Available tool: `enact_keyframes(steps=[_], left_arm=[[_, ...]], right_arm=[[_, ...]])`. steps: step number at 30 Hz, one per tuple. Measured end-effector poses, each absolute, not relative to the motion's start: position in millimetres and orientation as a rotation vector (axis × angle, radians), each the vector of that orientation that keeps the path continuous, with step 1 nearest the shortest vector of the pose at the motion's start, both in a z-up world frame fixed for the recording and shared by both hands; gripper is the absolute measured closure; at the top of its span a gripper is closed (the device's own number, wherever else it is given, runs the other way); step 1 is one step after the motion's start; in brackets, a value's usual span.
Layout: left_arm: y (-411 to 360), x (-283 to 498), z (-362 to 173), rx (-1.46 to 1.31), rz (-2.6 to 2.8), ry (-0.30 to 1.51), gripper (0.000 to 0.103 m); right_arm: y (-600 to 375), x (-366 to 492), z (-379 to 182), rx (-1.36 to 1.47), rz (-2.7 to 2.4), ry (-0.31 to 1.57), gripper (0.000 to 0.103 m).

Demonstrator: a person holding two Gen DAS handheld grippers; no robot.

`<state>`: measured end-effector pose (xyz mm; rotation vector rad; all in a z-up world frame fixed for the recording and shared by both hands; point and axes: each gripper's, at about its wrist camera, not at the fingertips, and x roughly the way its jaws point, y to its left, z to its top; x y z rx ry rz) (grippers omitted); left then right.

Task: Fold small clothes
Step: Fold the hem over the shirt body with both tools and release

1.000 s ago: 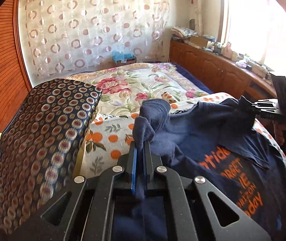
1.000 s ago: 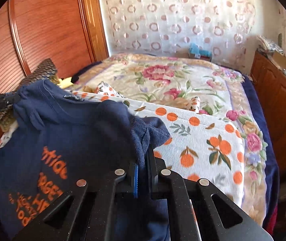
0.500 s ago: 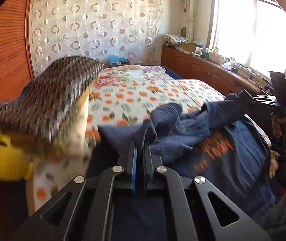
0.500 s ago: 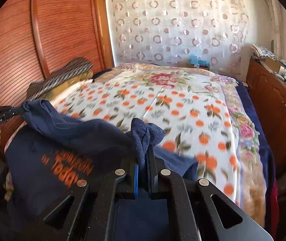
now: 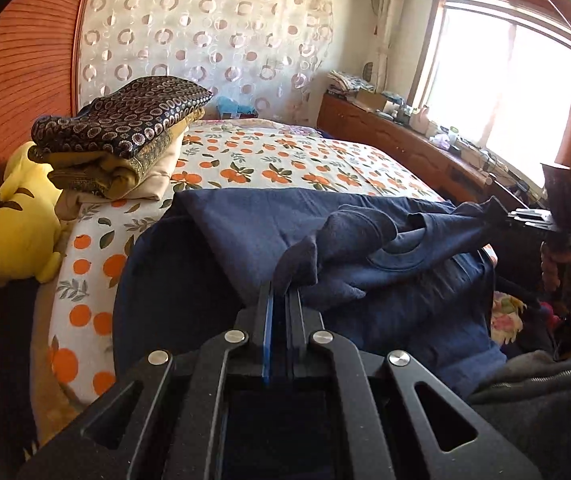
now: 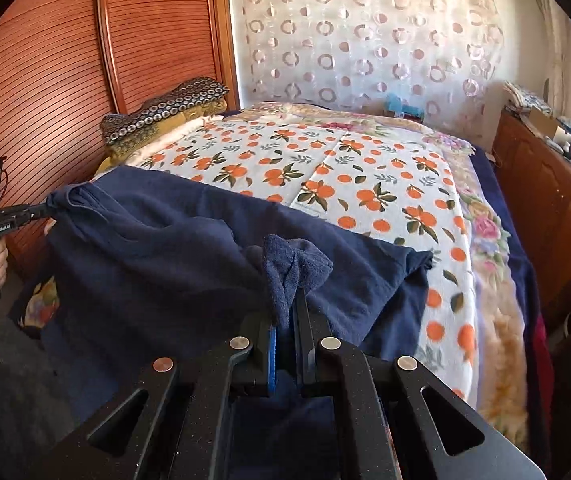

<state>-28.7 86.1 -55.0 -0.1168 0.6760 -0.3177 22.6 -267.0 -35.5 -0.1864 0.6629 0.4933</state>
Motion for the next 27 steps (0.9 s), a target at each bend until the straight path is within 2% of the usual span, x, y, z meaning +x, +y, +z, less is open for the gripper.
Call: enact_keyframes(steps=[6,15,16,17,18,19,20,22,25,27], left_arm=[[84.4,-44.2,-47.7,-0.055,-0.316,0.696,0.097],[78.6,-38.3,-62.6,0.001,-0.283,0.756,0.095],[77.8,-38.0,-61.2,0.015,-0.273,0.752,0.083],[77.7,-38.2,-60.1,0.016,-0.272,0.747,0.075],[78.6,-37.4,-59.0,0.007,-0.276,0.741,0.062],[79.9,-35.8,-57.7,-0.013,-0.284,0.739,0.054],[80.3,-34.5,-56.9,-0.025,-0.283,0.737,0.051],[79.8,-30.2,-54.4,-0.021,-0.253,0.735,0.032],[81.0,-25.0,-49.5,-0.024,-0.231,0.707,0.024],[84.3,-18.8,-49.4,-0.047,-0.228,0.707,0.024]], right_arm=[[-274.0,6.9,-28.4,-0.193,0.503,0.682,0.097],[-251.7,33.4,-43.4,-0.234,0.482,0.772,0.097],[-250.0,34.7,-40.4,-0.240,0.479,0.771,0.097],[-248.2,33.5,-38.5,-0.241,0.482,0.770,0.097],[-248.2,33.9,-36.2,-0.237,0.485,0.771,0.097],[-247.9,34.0,-35.4,-0.235,0.485,0.773,0.097],[-248.5,34.6,-35.8,-0.233,0.485,0.774,0.097],[-249.2,36.0,-34.6,-0.234,0.483,0.779,0.097],[-253.0,34.3,-34.7,-0.245,0.488,0.776,0.094],[-257.0,29.1,-32.1,-0.246,0.488,0.773,0.091]])
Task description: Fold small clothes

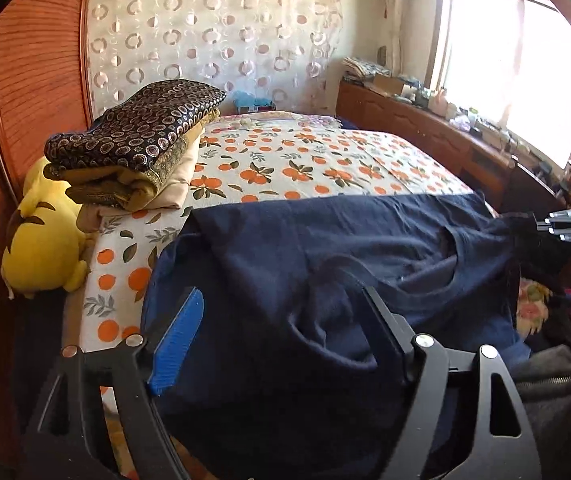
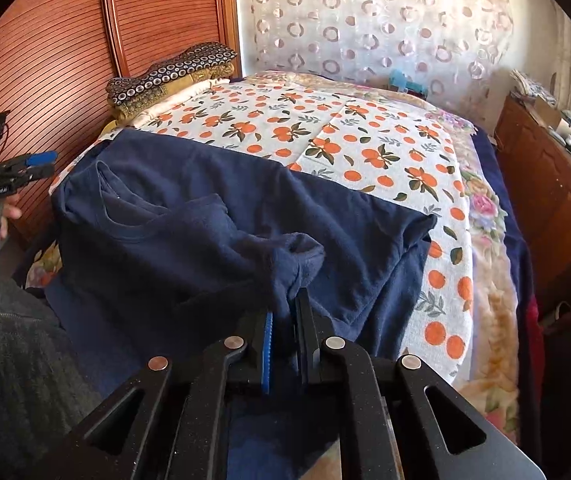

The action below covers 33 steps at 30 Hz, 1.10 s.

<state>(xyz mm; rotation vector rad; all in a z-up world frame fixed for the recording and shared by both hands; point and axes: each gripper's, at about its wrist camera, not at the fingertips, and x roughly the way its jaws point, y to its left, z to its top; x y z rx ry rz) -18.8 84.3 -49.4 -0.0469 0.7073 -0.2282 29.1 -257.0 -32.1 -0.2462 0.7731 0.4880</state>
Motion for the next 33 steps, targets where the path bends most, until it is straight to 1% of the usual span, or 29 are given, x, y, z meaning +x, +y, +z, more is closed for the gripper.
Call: enact_keyframes(steps=[1,3,6,11,18,20,24,28,33], left_arm=[[85.5,-15.7,-50.0,-0.053,-0.225,0.708,0.024],[87.3,-8.2,-52.2,-0.063,-0.221,0.718,0.023],[89.9,6.5,-60.2,-0.061,-0.189,0.759,0.023],[95.2,18.9,-66.3,-0.062,-0.173,0.772,0.023],[100.9,45.6,-61.6,-0.034,-0.150,0.756,0.023],[103.3,56.4,-62.2,-0.026,-0.138,0.761,0.023],[107.6,72.7,-65.1,-0.018,-0.124,0.767,0.024],[113.3,87.0,-71.5,-0.012,-0.108,0.785,0.023],[119.7,99.9,-80.0,-0.026,-0.099,0.820,0.023]], right_arm=[[-259.1,27.5,-31.0,-0.249,0.482,0.771,0.088],[-264.2,23.7,-27.4,-0.248,0.470,0.763,0.084],[-269.7,21.3,-22.5,-0.245,0.444,0.748,0.073],[-274.5,20.6,-16.1,-0.222,0.414,0.716,0.060],[-269.4,37.6,-18.6,-0.204,0.384,0.674,0.055],[-267.2,49.9,-23.1,-0.208,0.374,0.668,0.050],[-266.7,72.8,-33.1,-0.198,0.329,0.659,0.045],[-266.9,95.8,-46.3,-0.173,0.287,0.679,0.040],[-269.4,119.9,-63.7,-0.149,0.239,0.725,0.038]])
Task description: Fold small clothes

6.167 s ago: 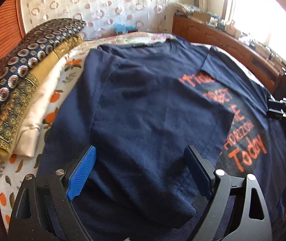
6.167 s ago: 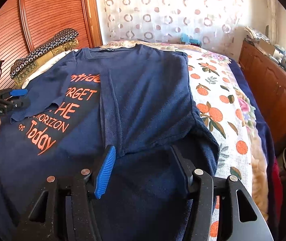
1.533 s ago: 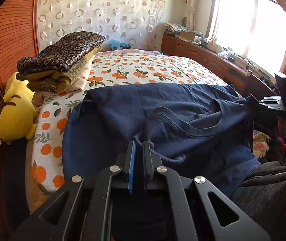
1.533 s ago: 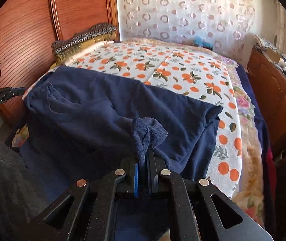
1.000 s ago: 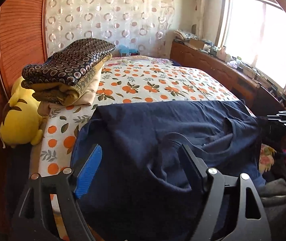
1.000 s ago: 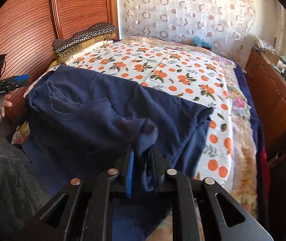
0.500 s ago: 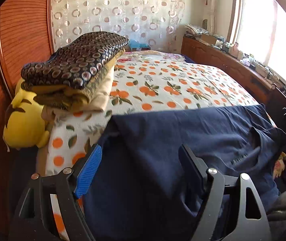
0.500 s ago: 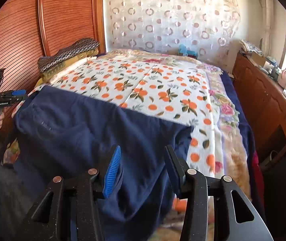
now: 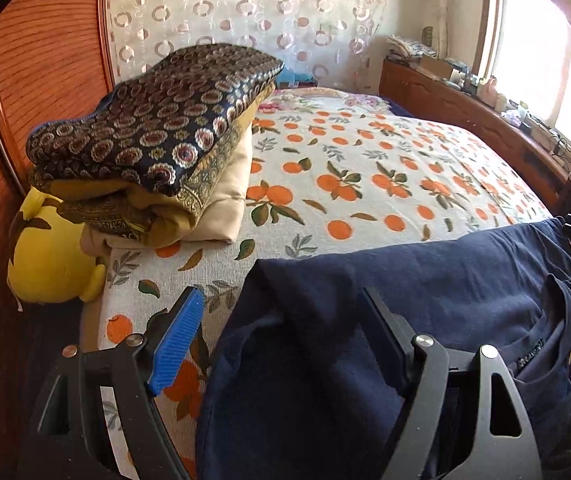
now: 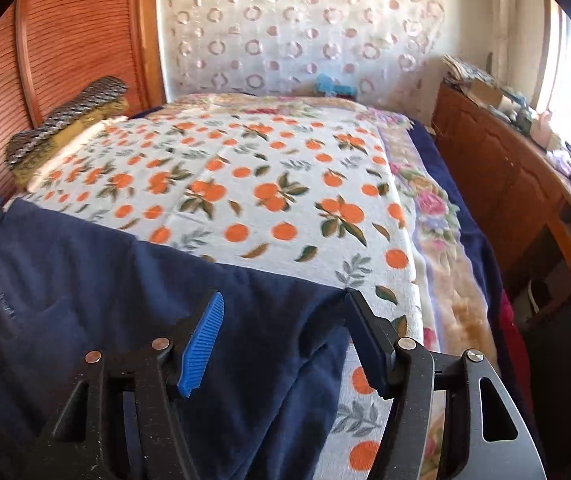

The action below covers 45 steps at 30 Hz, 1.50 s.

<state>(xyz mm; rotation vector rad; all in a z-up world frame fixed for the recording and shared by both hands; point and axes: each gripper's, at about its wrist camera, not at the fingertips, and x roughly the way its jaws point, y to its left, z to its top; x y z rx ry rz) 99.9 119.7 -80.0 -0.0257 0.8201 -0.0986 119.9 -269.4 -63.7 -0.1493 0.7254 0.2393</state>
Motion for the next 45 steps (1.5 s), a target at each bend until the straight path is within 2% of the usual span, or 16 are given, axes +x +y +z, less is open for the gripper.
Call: enact_keyframes(steps=[11,24,26,27,29,30,31,33,35,37,39,45], left_arm=[[119.0,111.1,-102.1,-0.057,-0.126,0.884,0.023],[122.3,119.7,-97.9,-0.078,-0.159,0.891,0.023],[122.2,121.1,-96.3,-0.089,-0.170,0.883,0.028],[122.0,121.8,-96.6,-0.095,-0.174,0.885,0.034],[119.9,121.7,-97.4,-0.096,-0.177,0.888,0.039],[118.1,119.9,-97.0,-0.085,-0.176,0.882,0.044],[116.8,119.2,-97.0,-0.079,-0.176,0.882,0.049],[115.5,117.3,-96.7,-0.071,-0.177,0.878,0.051],[117.0,117.5,-97.7,-0.081,-0.175,0.876,0.051],[119.4,119.5,-98.6,-0.091,-0.171,0.872,0.048],[120.7,121.8,-99.5,-0.090,-0.162,0.877,0.044],[115.9,126.6,-100.1,-0.048,-0.161,0.878,0.041]], right_arm=[[-285.3,148.5,-70.5,-0.091,0.215,0.774,0.038],[-283.1,154.2,-83.6,-0.078,0.228,0.782,0.038],[-282.6,152.6,-85.1,-0.076,0.230,0.780,0.038],[-282.5,152.1,-85.3,-0.078,0.231,0.780,0.038],[-281.6,151.4,-85.3,-0.088,0.238,0.781,0.038],[-280.6,151.3,-85.2,-0.097,0.247,0.784,0.039],[-279.7,151.4,-84.7,-0.105,0.259,0.788,0.045],[-278.2,151.0,-83.0,-0.113,0.288,0.793,0.053],[-276.9,149.7,-82.1,-0.112,0.309,0.795,0.065],[-276.0,148.3,-81.7,-0.108,0.326,0.794,0.073],[-275.2,147.4,-81.5,-0.103,0.334,0.795,0.076],[-275.1,146.3,-82.4,-0.101,0.331,0.791,0.076]])
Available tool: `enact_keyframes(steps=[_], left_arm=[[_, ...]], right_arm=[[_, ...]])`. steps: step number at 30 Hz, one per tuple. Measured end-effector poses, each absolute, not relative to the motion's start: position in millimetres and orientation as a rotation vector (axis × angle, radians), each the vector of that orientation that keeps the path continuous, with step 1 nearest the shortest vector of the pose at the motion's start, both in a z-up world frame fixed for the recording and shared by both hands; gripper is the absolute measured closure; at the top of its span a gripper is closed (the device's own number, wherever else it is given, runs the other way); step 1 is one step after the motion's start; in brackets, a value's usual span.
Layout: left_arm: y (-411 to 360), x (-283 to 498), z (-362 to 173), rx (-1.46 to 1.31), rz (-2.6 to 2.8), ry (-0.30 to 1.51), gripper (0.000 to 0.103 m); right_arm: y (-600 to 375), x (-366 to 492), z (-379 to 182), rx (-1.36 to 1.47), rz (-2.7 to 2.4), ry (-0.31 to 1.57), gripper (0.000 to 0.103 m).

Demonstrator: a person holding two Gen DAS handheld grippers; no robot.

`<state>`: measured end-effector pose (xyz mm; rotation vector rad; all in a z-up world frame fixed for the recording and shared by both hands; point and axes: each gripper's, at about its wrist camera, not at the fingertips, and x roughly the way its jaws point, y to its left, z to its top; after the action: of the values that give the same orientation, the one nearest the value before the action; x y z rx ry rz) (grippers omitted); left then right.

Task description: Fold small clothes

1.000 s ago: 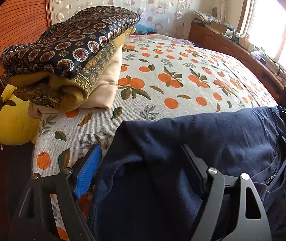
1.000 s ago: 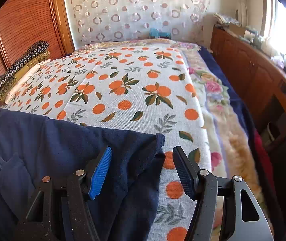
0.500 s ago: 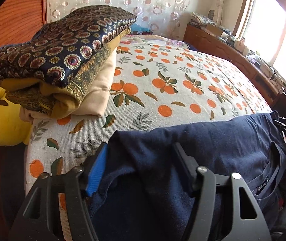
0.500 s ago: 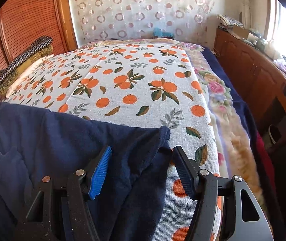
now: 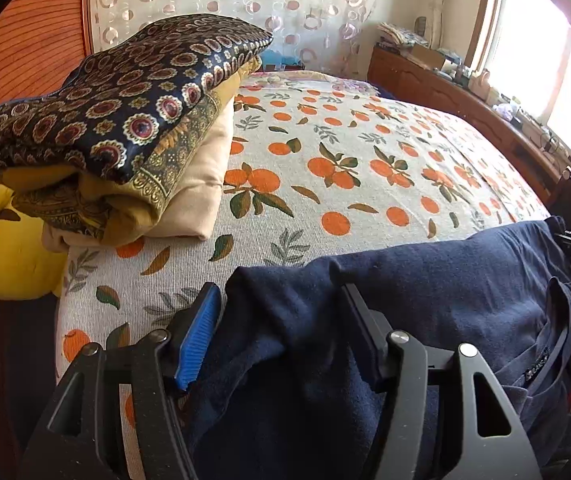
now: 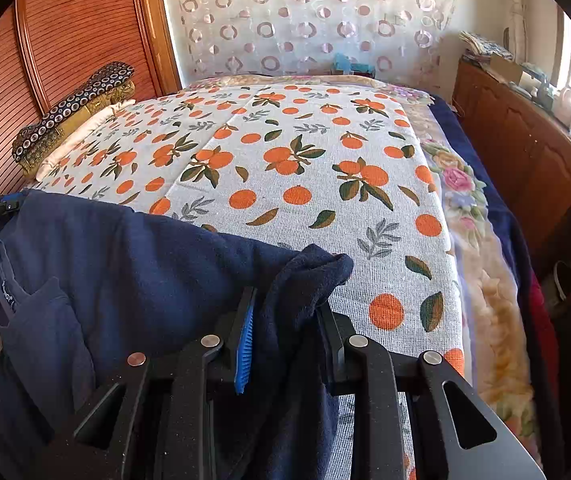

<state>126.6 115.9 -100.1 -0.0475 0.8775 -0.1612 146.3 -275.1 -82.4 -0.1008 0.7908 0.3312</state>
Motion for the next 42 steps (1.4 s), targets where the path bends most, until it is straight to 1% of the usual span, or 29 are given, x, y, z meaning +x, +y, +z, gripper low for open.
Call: enact_keyframes(steps=[2,3,4,5,6,7,10,14,17,22,33,36,39,42], left_arm=[[112.5,126.0,-100.6,-0.032,-0.163,0.879,0.041],[110.8,125.3,-100.3,-0.026,-0.175,0.879,0.048],[109.8,124.1,-99.8,-0.026,-0.188,0.881,0.055],[109.8,123.8,-99.1,-0.031,-0.192,0.882,0.060],[110.4,122.5,-98.6,-0.043,-0.204,0.885,0.074],[110.4,121.6,-98.4,-0.053,-0.214,0.888,0.081],[110.6,115.1,-94.5,-0.084,-0.230,0.878,0.089],[104.8,98.1,-76.6,-0.087,-0.254,0.819,0.092],[99.7,82.4,-53.5,-0.087,-0.279,0.754,0.092],[91.2,58.1,-7.3,-0.079,-0.323,0.647,0.092],[91.0,22.9,105.8,-0.054,-0.375,0.377,0.092],[92.8,33.6,138.5,-0.020,-0.355,0.319,0.092],[97.1,69.3,167.2,-0.001,-0.316,0.290,0.092],[100.3,111.8,169.7,0.005,-0.275,0.311,0.092]], right_arm=[[-272.6,146.1,-83.1,-0.102,0.332,0.789,0.078],[-272.1,145.7,-83.3,-0.102,0.336,0.789,0.079],[-271.5,145.4,-83.6,-0.103,0.342,0.790,0.083],[-270.1,144.9,-83.5,-0.105,0.352,0.792,0.087],[-269.2,144.0,-83.6,-0.107,0.362,0.793,0.087],[-268.3,143.1,-83.6,-0.108,0.362,0.792,0.088],[-268.5,140.9,-84.1,-0.092,0.370,0.788,0.090],[-266.4,130.2,-82.2,-0.081,0.368,0.758,0.092],[-265.7,116.1,-71.1,-0.074,0.376,0.702,0.092],[-271.7,87.5,-32.1,-0.058,0.381,0.580,0.093],[-266.5,16.1,67.4,-0.165,0.377,0.303,0.093],[-271.8,9.1,106.1,-0.193,0.357,0.230,0.093],[-275.4,19.4,144.1,-0.230,0.320,0.172,0.093],[-271.8,51.0,168.2,-0.269,0.277,0.161,0.093]])
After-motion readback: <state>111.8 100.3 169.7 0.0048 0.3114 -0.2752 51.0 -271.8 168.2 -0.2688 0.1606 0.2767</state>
